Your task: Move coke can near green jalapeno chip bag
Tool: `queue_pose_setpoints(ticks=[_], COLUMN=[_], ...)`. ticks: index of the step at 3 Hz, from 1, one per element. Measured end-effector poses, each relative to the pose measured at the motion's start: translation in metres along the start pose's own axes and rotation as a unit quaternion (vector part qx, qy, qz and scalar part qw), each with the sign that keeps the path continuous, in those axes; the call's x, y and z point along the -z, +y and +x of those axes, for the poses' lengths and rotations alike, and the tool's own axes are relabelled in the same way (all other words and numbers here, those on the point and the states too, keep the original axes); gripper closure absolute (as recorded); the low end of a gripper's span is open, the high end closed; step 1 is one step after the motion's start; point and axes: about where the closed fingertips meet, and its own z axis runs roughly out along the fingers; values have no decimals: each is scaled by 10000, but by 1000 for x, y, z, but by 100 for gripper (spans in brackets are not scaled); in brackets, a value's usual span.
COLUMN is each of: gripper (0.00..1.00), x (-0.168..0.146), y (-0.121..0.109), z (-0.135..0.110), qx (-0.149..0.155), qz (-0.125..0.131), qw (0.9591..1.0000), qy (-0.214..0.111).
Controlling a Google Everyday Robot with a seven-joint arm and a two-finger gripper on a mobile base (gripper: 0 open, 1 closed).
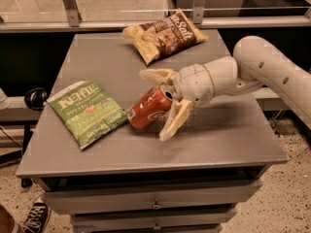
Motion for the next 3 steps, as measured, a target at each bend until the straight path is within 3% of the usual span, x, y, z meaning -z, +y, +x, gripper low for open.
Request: queue_pose_setpoints(ticks=[1,3], gripper=[0,0], x=[8,51], y=[-4,-8], z=[-1,-3], qx=[76,148], qz=[-12,286], qw=[9999,9976], qy=[150,617])
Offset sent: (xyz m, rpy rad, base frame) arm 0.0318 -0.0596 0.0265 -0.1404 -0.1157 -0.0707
